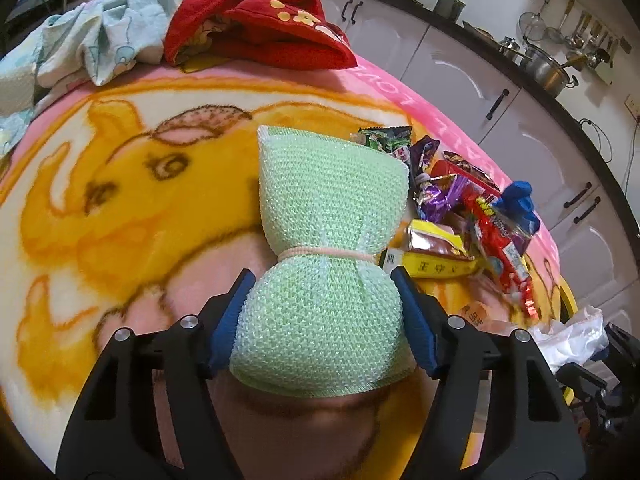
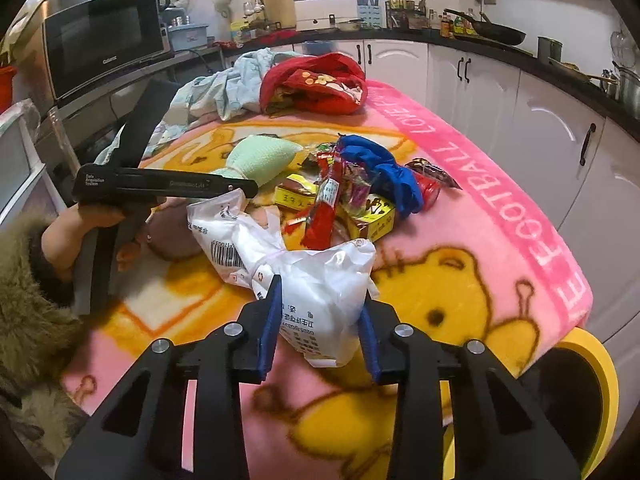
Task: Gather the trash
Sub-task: 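Grasp the green mesh net with the left tool while the right tool grasps the white plastic bag, then move both items over the yellow bin and release them inside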
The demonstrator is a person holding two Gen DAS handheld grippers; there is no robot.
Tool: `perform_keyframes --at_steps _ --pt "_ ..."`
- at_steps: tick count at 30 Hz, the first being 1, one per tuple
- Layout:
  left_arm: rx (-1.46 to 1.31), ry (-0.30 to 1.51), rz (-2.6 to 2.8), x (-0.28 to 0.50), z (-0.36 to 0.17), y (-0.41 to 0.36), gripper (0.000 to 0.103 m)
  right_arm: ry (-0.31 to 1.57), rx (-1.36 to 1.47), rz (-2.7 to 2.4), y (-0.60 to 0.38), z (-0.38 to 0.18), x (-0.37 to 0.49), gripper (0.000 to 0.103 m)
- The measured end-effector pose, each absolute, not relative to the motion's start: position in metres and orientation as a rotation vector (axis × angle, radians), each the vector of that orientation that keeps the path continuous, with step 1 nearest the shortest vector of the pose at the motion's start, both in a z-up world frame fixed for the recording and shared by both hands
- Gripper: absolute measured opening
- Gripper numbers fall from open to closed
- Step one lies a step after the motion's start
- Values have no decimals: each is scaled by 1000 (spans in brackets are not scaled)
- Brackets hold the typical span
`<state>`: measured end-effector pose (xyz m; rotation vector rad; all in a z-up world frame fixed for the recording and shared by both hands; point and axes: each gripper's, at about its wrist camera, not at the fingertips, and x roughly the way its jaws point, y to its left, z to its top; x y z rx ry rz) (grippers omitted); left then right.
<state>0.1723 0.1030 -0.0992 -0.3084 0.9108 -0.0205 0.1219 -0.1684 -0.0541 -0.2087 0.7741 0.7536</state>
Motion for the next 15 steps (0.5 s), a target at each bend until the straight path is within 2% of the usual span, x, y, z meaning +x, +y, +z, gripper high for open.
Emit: perform_keyframes --at_steps 15 --pt "-311 813 -26 129 -66 100 59 699 -202 746 -179 -28 87 30"
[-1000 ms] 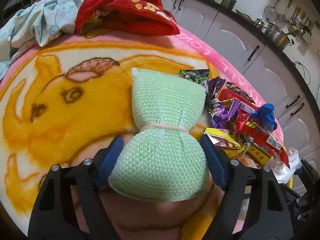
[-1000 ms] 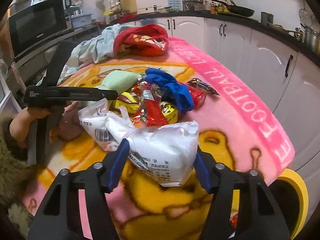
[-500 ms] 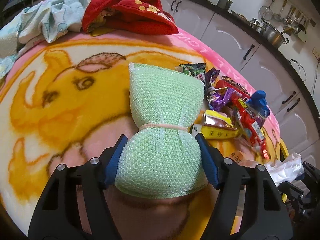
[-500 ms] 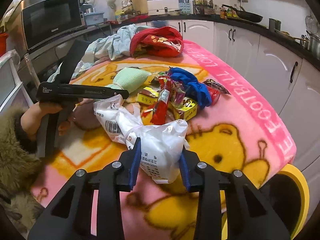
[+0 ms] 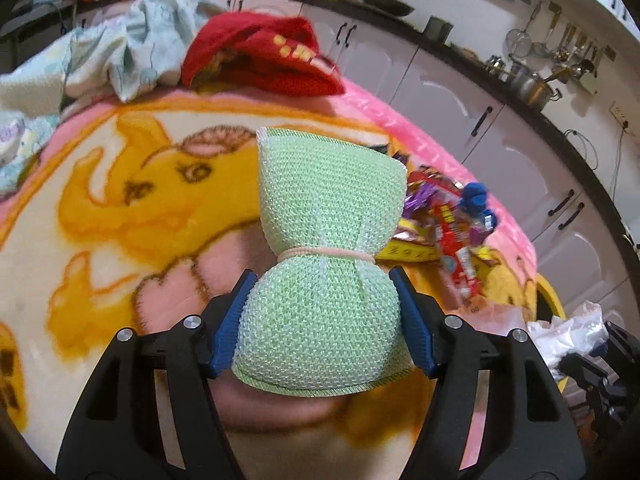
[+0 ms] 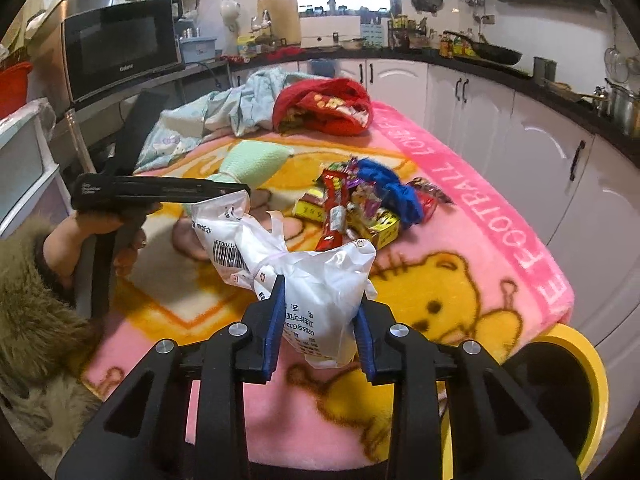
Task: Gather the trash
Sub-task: 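Move both items over the yellow bin and release them inside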
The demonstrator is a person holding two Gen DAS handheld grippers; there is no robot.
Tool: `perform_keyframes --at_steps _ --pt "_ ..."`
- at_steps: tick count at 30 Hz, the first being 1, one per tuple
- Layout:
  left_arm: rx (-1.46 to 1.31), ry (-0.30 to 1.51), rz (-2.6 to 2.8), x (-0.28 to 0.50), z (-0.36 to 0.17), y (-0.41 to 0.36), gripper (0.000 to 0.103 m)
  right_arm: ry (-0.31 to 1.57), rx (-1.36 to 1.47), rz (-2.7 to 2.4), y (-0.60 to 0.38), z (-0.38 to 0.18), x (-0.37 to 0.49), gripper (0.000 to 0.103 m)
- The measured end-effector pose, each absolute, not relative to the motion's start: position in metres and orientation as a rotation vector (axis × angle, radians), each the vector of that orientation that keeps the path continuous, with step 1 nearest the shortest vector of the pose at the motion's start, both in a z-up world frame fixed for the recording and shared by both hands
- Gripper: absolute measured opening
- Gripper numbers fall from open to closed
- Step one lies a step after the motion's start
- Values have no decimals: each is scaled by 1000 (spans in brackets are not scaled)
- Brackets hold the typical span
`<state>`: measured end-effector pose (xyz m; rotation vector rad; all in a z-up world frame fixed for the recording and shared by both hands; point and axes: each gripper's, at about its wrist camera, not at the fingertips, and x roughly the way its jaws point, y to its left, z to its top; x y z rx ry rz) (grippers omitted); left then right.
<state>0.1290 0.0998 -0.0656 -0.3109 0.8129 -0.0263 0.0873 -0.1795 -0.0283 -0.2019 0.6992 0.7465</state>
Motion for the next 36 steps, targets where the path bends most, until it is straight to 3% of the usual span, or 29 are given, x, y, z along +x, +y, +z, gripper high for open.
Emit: perform_keyframes --at_steps 15,36 --pt "-242 689 -163 117 -7 43 59 621 -122 580 -250 3 78 29" --pt "-124 666 -405 136 9 -82 59 594 15 233 -369 8 70 30"
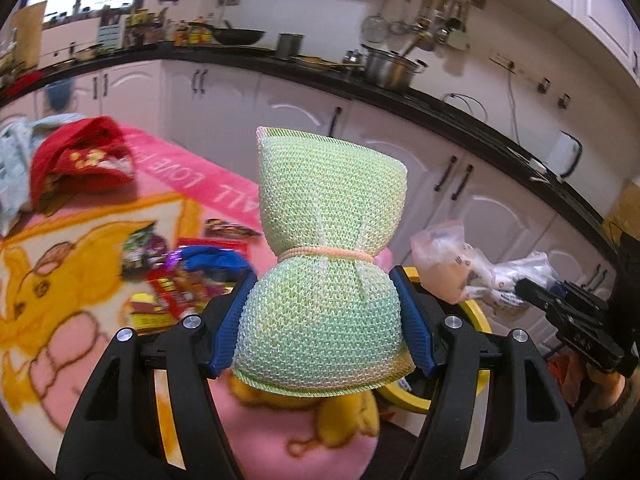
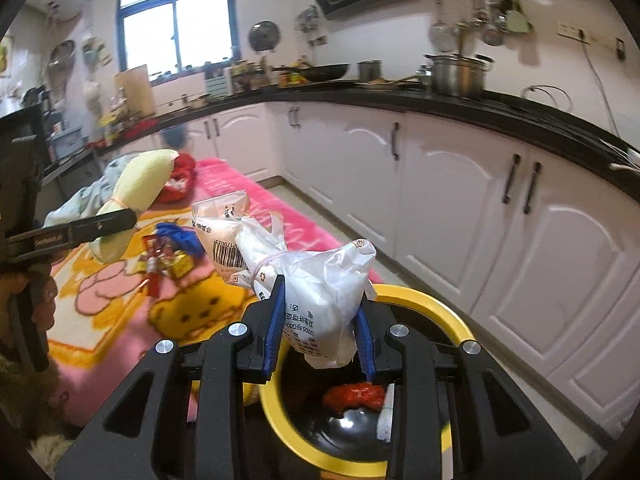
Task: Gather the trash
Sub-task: 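Move both items over the yellow bin and release them inside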
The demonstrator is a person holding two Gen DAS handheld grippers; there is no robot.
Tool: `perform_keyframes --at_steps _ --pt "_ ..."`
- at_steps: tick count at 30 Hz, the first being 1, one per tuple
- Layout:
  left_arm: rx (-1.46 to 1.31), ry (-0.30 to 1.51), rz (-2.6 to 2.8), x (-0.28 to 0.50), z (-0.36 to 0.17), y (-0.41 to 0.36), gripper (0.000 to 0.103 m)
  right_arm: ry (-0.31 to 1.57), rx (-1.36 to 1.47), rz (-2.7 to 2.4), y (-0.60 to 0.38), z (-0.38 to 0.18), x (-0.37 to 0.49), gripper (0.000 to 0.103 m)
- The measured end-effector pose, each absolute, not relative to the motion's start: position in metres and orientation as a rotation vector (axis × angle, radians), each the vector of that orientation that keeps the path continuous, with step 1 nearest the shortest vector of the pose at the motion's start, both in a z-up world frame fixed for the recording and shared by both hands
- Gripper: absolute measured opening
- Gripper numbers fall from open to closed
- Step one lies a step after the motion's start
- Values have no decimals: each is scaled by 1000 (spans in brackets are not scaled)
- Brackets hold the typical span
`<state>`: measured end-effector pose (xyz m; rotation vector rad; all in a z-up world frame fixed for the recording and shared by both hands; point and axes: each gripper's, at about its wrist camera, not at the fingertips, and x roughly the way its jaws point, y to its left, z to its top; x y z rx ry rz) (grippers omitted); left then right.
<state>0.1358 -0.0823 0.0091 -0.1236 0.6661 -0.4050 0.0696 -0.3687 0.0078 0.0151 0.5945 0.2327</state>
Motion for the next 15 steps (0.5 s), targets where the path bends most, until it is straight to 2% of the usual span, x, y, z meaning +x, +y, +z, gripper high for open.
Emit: perform_keyframes --at_steps 15 --pt "-11 724 -570 142 -18 -170 60 661 59 14 -426 -15 76 30"
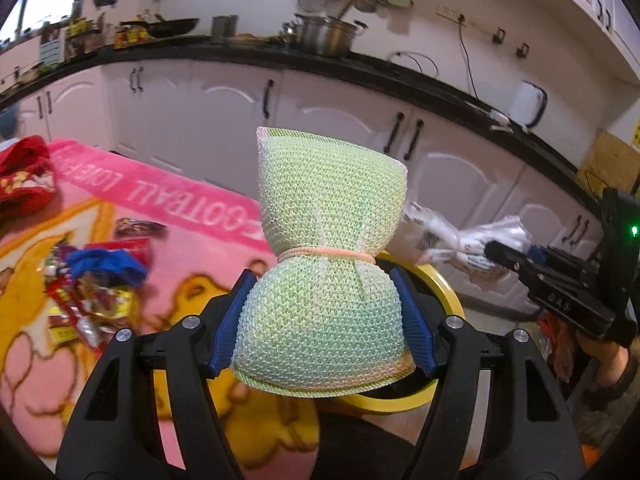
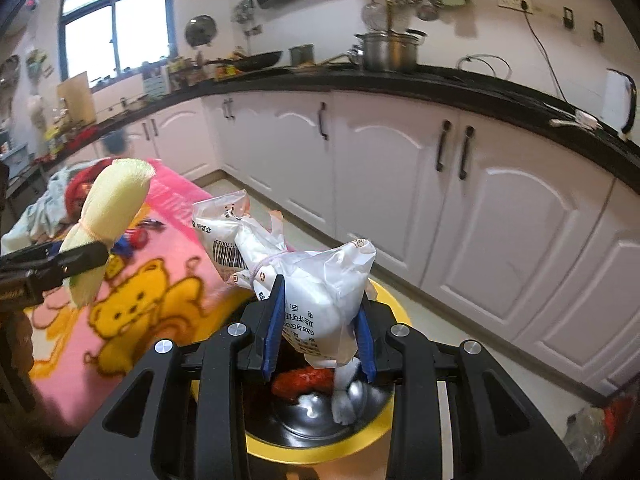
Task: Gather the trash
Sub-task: 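Move both items over the yellow bin and release them inside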
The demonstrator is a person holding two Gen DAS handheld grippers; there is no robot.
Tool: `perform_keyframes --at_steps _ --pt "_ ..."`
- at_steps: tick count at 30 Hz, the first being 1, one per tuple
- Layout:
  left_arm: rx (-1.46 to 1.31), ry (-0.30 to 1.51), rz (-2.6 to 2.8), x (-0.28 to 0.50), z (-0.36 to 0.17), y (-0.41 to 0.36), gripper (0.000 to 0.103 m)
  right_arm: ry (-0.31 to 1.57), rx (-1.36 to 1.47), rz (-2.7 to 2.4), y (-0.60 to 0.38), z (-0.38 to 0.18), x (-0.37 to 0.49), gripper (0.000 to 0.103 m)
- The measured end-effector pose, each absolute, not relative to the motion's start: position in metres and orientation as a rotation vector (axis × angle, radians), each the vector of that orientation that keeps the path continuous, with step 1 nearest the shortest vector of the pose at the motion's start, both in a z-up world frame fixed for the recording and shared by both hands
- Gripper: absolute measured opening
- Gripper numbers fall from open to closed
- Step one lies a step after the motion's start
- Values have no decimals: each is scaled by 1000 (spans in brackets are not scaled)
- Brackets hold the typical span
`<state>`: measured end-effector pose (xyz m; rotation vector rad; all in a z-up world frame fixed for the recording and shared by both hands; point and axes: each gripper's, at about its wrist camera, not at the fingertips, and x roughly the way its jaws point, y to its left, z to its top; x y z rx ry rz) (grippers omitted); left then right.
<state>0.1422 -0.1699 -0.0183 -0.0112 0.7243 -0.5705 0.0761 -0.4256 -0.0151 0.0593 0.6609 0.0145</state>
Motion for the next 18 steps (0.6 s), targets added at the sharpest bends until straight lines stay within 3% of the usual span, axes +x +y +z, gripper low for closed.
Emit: perform_keyframes --at_steps 18 --pt "59 874 -672 154 -79 -234 62 785 103 -122 -455 -52 86 33"
